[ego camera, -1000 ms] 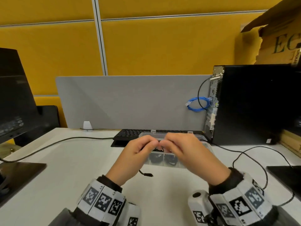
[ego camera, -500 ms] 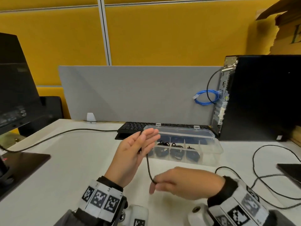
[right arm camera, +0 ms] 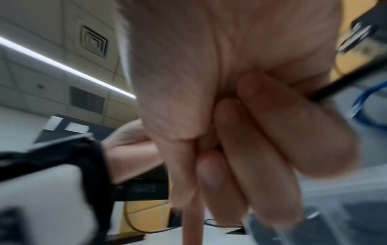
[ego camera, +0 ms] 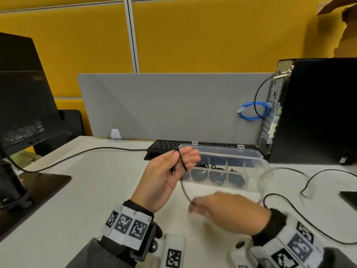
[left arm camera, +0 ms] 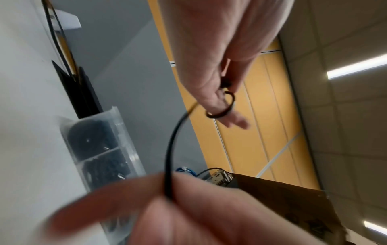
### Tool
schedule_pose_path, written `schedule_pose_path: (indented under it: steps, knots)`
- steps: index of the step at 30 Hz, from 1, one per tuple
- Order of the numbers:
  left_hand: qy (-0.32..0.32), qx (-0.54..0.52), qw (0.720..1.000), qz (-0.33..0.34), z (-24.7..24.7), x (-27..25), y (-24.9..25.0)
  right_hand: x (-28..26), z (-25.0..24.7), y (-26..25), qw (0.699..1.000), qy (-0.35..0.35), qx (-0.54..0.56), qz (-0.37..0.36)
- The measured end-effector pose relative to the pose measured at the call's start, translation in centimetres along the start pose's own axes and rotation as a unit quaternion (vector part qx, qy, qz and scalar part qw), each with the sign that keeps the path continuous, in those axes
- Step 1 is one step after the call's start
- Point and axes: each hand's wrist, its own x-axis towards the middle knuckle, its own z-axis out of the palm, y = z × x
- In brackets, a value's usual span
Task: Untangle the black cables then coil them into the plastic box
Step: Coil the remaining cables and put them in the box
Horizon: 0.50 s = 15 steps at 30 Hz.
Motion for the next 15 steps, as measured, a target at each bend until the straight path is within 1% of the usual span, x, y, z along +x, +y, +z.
schedule_pose_path:
  steps: [1,2,3,4,5,6,7,8,9,10,11,12,13,14,15]
  knots:
    - [0.026,0.022,0.999,0.012,-0.5,0.2,-0.3,-0.2,0.0,-1.1,0.999,-0.042,0.016,-0.022]
    - [0.043,0.066,0.997,0.016,-0.9,0.4,-0.6,-0.4,-0.3,-1.8,0.998,-0.049,0.028,-0.039]
    - [0.051,0.122,0.991,0.012,-1.2,0.4,-0.9,-0.9,-1.0,-2.1,0.998,-0.03,0.03,-0.047]
    - [0.049,0.173,0.984,-0.002,-1.4,0.4,-1.0,-1.3,-1.9,-2.1,0.998,0.013,0.033,-0.044]
    - [0.037,0.213,0.976,-0.022,-1.5,0.3,-1.0,-1.7,-2.9,-1.8,0.996,0.075,0.043,-0.033]
    - [0.012,0.238,0.97,-0.048,-1.4,0.1,-0.9,-2.0,-3.8,-1.2,0.987,0.148,0.059,-0.018]
    - [-0.027,0.245,0.966,-0.076,-1.2,-0.1,-0.7,-2.2,-4.5,-0.3,0.968,0.235,0.09,-0.006]
    - [-0.073,0.238,0.963,-0.101,-0.9,-0.3,-0.5,-2.2,-4.9,0.7,0.939,0.321,0.123,-0.002]
    - [-0.121,0.22,0.96,-0.122,-0.5,-0.6,-0.4,-2.1,-4.9,1.7,0.914,0.381,0.139,0.001]
    - [-0.163,0.198,0.957,-0.135,-0.1,-0.9,-0.3,-1.9,-4.7,2.3,0.903,0.408,0.134,0.011]
    - [-0.192,0.179,0.955,-0.14,0.3,-1.1,-0.3,-1.7,-4.3,2.7,0.908,0.402,0.115,0.026]
    - [-0.205,0.162,0.956,-0.134,0.7,-1.2,-0.5,-1.3,-3.5,2.8,0.927,0.364,0.083,0.046]
    - [-0.199,0.148,0.961,-0.122,0.9,-1.3,-0.6,-0.9,-2.6,2.7,0.95,0.302,0.044,0.062]
    - [-0.178,0.135,0.969,-0.105,1.2,-1.2,-0.7,-0.6,-1.7,2.6,0.969,0.239,0.012,0.067]
    - [-0.145,0.117,0.979,-0.085,1.5,-1.1,-0.7,-0.4,-0.9,2.3,0.981,0.187,-0.01,0.056]
